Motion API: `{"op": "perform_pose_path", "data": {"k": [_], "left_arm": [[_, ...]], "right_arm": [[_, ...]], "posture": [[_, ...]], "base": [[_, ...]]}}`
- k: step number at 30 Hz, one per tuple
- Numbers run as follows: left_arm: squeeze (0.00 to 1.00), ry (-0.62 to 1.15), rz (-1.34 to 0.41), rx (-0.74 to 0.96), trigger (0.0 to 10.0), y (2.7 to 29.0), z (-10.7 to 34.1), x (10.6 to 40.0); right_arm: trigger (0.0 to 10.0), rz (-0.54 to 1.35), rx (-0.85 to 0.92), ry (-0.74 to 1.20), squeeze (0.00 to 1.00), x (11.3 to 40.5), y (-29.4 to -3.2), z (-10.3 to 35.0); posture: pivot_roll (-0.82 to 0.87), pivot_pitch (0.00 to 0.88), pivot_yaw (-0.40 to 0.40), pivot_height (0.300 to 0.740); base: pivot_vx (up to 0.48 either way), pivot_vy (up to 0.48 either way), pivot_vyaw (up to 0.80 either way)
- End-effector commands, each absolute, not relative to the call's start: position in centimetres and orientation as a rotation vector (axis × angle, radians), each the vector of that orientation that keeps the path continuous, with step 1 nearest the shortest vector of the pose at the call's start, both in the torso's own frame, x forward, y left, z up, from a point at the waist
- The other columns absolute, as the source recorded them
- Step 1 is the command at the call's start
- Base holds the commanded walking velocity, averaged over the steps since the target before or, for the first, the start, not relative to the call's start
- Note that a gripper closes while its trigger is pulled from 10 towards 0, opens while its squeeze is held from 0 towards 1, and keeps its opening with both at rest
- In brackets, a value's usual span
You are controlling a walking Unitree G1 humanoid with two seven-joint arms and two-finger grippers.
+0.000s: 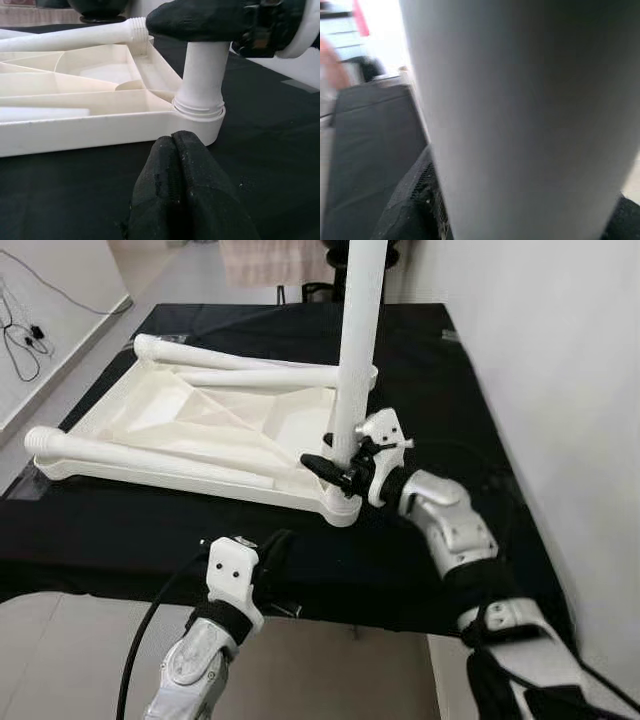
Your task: Building children table
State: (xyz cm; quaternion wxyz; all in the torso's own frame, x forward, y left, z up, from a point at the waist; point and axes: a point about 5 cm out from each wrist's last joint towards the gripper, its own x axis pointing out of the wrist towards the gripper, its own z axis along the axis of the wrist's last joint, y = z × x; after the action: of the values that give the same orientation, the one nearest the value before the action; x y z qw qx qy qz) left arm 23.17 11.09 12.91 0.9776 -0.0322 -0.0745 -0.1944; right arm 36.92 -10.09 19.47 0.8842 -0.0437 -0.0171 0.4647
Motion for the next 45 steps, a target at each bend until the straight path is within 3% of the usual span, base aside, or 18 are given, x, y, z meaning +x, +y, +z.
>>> {"op": "perform_pose_path", "data": {"k": [1,4,5,6,7,19,25,27,28,31,39,40,41,43,44,45], "left_arm": [[0.0,-0.127,-0.389,-0.064,10.0,11.1,12.3,23.0],[0.0,-0.127,-0.387,-0.063,10.0,11.1,12.3,22.9],[0.0,-0.127,-0.386,-0.063,10.0,11.1,12.3,22.9],[0.0,-0.127,-0.386,-0.063,10.0,11.1,12.3,22.9],[0.0,-0.127,-0.386,-0.063,10.0,11.1,12.3,22.9],[0.0,-0.129,-0.388,-0.066,10.0,11.1,12.4,22.8],[0.0,-0.132,-0.387,-0.067,10.0,11.2,12.6,22.6],[0.0,-0.132,-0.387,-0.067,10.0,11.2,12.6,22.6],[0.0,-0.131,-0.389,-0.065,10.0,11.4,12.7,22.5],[0.0,-0.129,-0.389,-0.063,10.0,11.6,12.7,22.6],[0.0,-0.133,-0.376,-0.056,10.0,11.5,12.6,22.8],[0.0,-0.133,-0.374,-0.056,10.0,11.5,12.6,22.8],[0.0,-0.133,-0.373,-0.055,10.0,11.5,12.6,22.8],[0.0,-0.133,-0.374,-0.056,10.0,11.5,12.6,22.8],[0.0,-0.132,-0.375,-0.057,10.0,11.5,12.6,22.8],[0.0,-0.132,-0.376,-0.057,10.0,11.5,12.6,22.8]], "right_arm": [[10.0,1.054,-0.077,-0.012,0.0,36.6,-9.3,19.1],[10.0,1.052,-0.043,0.019,0.0,37.1,-10.1,18.9],[3.1,1.034,-0.007,0.035,0.0,37.5,-10.6,18.7],[3.1,1.034,-0.007,0.035,0.0,37.5,-10.6,18.7],[0.0,1.024,-0.014,0.044,0.0,37.6,-10.8,18.5],[0.0,0.896,0.003,0.06,0.0,37.6,-13.6,16.9],[0.0,0.656,-0.031,0.141,0.0,36.1,-14.5,13.3],[0.0,0.656,-0.031,0.141,0.0,36.1,-14.5,13.3],[0.0,0.282,0.036,0.206,0.0,33.5,-12.9,11.3],[0.0,0.195,-0.018,0.182,0.0,32.3,-11.4,11.4],[0.0,0.139,-0.053,0.147,0.0,36.1,-13.1,13.2],[1.9,0.133,-0.062,0.148,0.0,36.3,-13.3,13.5],[10.0,0.127,-0.069,0.15,0.0,36.4,-13.4,13.6],[10.0,0.146,-0.065,0.146,0.0,36.6,-13.4,13.9],[10.0,0.154,-0.076,0.144,0.5,36.4,-13.3,14.4],[10.0,0.158,-0.083,0.143,0.5,36.3,-13.2,14.8]], "posture": [[0.13,0.103,-0.014,0.74],[0.14,0.101,-0.016,0.74],[0.14,0.101,-0.017,0.74],[0.14,0.101,-0.017,0.74],[0.14,0.101,-0.017,0.74],[0.13,0.119,-0.014,0.74],[0.11,0.14,-0.014,0.74],[0.11,0.14,-0.014,0.74],[0.11,0.153,0.0,0.74],[0.1,0.142,0.009,0.74],[0.13,0.13,-0.008,0.74],[0.13,0.13,-0.008,0.74],[0.13,0.13,-0.008,0.74],[0.13,0.128,-0.01,0.74],[0.14,0.126,-0.008,0.74],[0.14,0.124,-0.008,0.74]], "base": [[0.0,0.0,0.0],[0.0,0.0,0.0],[0.0,0.0,0.0],[0.0,0.0,0.0],[0.0,0.0,0.0],[0.0,0.0,0.0],[0.0,0.0,0.0],[0.0,0.0,0.0],[0.0,0.0,0.0],[0.0,0.0,0.0],[0.0,0.0,0.0],[0.0,0.0,0.0],[0.0,0.0,0.0],[0.0,0.0,0.0],[0.0,0.0,0.0],[0.0,0.0,0.0]]}}
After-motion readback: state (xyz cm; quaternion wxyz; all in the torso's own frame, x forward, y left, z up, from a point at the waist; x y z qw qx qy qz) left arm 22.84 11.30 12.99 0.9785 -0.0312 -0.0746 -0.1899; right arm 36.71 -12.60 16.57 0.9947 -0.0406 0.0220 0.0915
